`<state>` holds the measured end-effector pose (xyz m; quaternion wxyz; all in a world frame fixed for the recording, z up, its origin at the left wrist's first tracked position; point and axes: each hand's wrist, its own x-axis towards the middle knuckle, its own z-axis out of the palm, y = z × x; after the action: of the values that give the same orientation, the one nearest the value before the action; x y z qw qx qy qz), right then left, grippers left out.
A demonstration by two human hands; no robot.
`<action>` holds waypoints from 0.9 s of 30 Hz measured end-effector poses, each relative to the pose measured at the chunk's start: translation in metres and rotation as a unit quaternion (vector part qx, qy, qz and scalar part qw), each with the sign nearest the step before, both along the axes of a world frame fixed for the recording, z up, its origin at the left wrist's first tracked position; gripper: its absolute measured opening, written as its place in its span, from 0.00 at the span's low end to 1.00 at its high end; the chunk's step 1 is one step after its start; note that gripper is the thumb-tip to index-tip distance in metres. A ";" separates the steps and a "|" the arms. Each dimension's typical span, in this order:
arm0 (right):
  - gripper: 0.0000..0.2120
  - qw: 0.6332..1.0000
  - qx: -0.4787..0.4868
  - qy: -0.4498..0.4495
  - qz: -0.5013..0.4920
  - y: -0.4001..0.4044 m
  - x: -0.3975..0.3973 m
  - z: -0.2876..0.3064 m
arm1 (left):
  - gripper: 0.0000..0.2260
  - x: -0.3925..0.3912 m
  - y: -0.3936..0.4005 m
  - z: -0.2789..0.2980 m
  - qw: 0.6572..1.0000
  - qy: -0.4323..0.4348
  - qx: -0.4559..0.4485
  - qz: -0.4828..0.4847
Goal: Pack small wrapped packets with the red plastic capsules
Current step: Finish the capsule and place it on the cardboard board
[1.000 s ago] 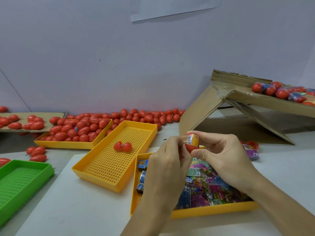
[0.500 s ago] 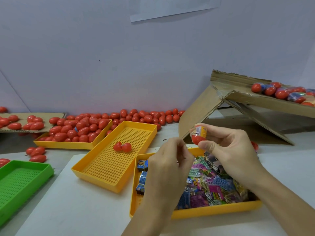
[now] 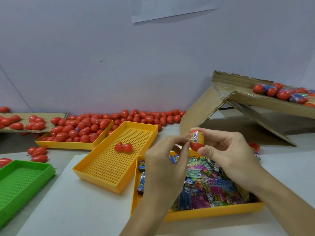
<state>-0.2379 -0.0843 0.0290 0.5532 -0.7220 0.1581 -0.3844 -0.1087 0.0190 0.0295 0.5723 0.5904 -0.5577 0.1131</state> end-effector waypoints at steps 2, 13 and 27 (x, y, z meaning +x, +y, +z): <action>0.21 1.000 -0.008 0.002 -0.006 0.001 0.001 -0.001 | 0.03 0.000 0.000 -0.001 0.997 -0.062 0.011 0.033; 0.21 0.999 -0.030 -0.005 -0.023 0.002 0.005 -0.006 | 0.03 0.002 0.000 -0.004 0.989 -0.127 0.029 0.076; 0.22 0.976 -0.178 0.047 -0.117 0.008 0.010 -0.012 | 0.26 -0.015 -0.011 -0.019 0.928 0.293 0.165 -0.158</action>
<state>-0.2278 -0.0762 0.0165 0.3586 -0.8026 0.1967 -0.4341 -0.1232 0.0084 0.0108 0.6154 0.5877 -0.4617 -0.2504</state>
